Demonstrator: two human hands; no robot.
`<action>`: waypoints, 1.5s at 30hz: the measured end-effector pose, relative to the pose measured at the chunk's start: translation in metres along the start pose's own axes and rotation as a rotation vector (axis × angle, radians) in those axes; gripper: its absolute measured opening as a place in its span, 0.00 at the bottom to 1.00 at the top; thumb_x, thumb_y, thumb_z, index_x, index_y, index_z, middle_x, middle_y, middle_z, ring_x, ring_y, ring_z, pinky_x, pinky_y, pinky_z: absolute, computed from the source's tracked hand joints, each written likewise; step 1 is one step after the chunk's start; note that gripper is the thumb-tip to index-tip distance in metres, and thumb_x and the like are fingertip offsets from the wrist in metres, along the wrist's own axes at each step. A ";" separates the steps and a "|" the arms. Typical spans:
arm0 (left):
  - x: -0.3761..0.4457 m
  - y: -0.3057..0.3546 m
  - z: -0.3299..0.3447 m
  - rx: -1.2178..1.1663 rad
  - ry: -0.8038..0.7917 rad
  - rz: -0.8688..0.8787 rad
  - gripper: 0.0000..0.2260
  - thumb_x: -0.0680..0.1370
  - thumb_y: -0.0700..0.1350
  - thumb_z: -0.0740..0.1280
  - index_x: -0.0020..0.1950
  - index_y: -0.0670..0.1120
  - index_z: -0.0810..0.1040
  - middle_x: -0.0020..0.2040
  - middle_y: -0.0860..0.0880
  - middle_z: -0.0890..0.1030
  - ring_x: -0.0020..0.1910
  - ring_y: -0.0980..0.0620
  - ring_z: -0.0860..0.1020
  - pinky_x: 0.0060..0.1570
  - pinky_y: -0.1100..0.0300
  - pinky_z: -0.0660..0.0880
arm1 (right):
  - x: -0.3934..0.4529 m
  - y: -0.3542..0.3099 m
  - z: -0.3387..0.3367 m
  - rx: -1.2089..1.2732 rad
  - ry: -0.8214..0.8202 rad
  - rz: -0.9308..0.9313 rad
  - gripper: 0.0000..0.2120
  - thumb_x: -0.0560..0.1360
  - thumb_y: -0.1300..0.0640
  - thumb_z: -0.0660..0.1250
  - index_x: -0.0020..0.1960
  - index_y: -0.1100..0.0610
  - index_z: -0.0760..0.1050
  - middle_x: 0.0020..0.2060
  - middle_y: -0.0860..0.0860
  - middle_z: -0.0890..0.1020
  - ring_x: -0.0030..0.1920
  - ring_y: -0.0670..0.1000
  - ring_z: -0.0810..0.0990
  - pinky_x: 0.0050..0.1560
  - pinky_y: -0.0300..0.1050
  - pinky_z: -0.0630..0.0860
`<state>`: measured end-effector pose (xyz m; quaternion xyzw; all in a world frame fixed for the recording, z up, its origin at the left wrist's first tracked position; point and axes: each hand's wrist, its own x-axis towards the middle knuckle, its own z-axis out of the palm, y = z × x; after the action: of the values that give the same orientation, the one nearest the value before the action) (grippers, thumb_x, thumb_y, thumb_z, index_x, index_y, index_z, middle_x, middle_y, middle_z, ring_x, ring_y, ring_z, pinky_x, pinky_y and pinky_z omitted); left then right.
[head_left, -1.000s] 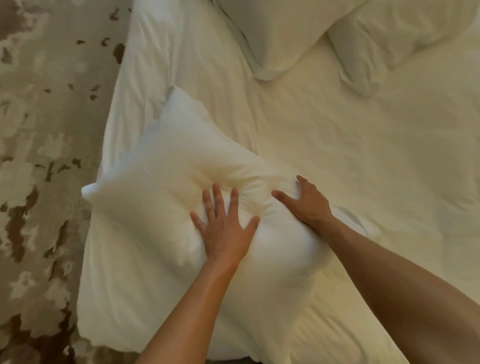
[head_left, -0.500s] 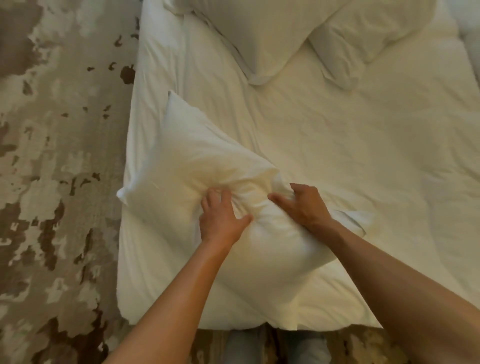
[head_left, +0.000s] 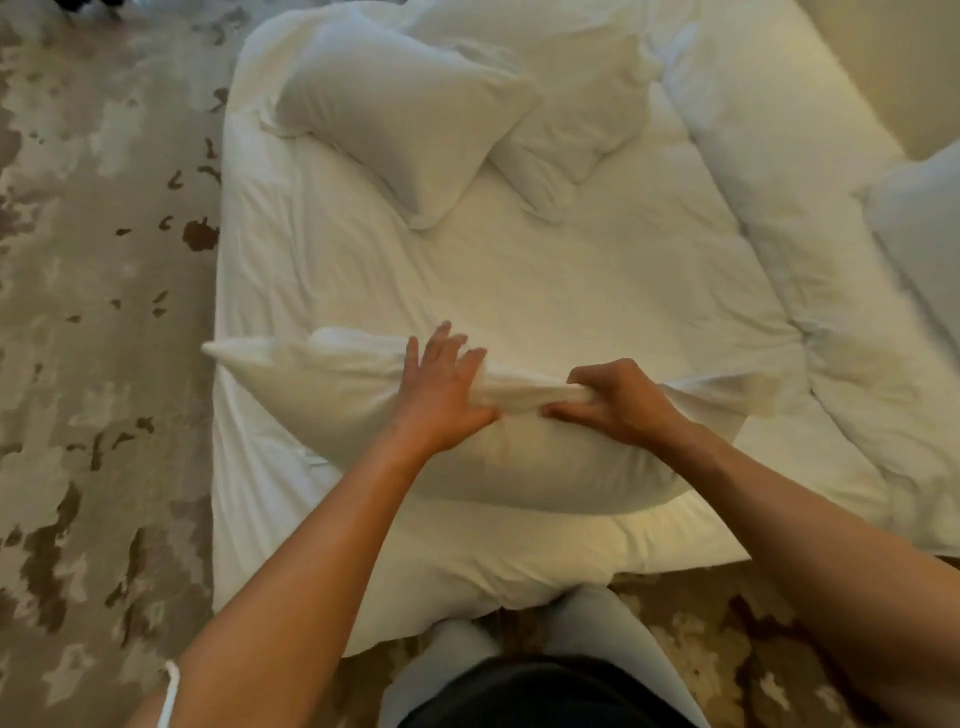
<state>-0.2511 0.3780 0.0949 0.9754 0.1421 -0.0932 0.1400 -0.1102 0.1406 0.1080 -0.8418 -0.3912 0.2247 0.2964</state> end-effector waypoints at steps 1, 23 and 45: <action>0.002 0.016 0.004 0.007 -0.029 0.037 0.35 0.72 0.70 0.64 0.75 0.54 0.67 0.74 0.46 0.68 0.76 0.43 0.62 0.76 0.40 0.57 | -0.011 0.010 -0.013 -0.030 0.016 0.012 0.20 0.73 0.34 0.75 0.39 0.50 0.77 0.29 0.47 0.76 0.31 0.46 0.75 0.34 0.40 0.69; 0.060 0.170 0.030 -0.044 0.079 -0.253 0.04 0.81 0.45 0.62 0.49 0.46 0.74 0.45 0.48 0.78 0.45 0.45 0.76 0.40 0.50 0.74 | -0.024 0.174 -0.090 -0.144 0.250 -0.088 0.10 0.77 0.50 0.73 0.55 0.52 0.82 0.48 0.48 0.80 0.48 0.52 0.79 0.45 0.48 0.76; 0.066 0.140 -0.006 -0.122 0.159 -0.122 0.09 0.82 0.45 0.62 0.49 0.48 0.81 0.45 0.51 0.81 0.45 0.48 0.78 0.46 0.51 0.77 | -0.023 0.117 -0.111 -0.222 0.256 0.106 0.11 0.81 0.50 0.69 0.45 0.52 0.70 0.33 0.47 0.77 0.38 0.55 0.76 0.54 0.47 0.73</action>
<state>-0.1452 0.2673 0.1203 0.9589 0.2174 -0.0148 0.1816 0.0051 0.0261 0.1125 -0.9105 -0.3279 0.0862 0.2367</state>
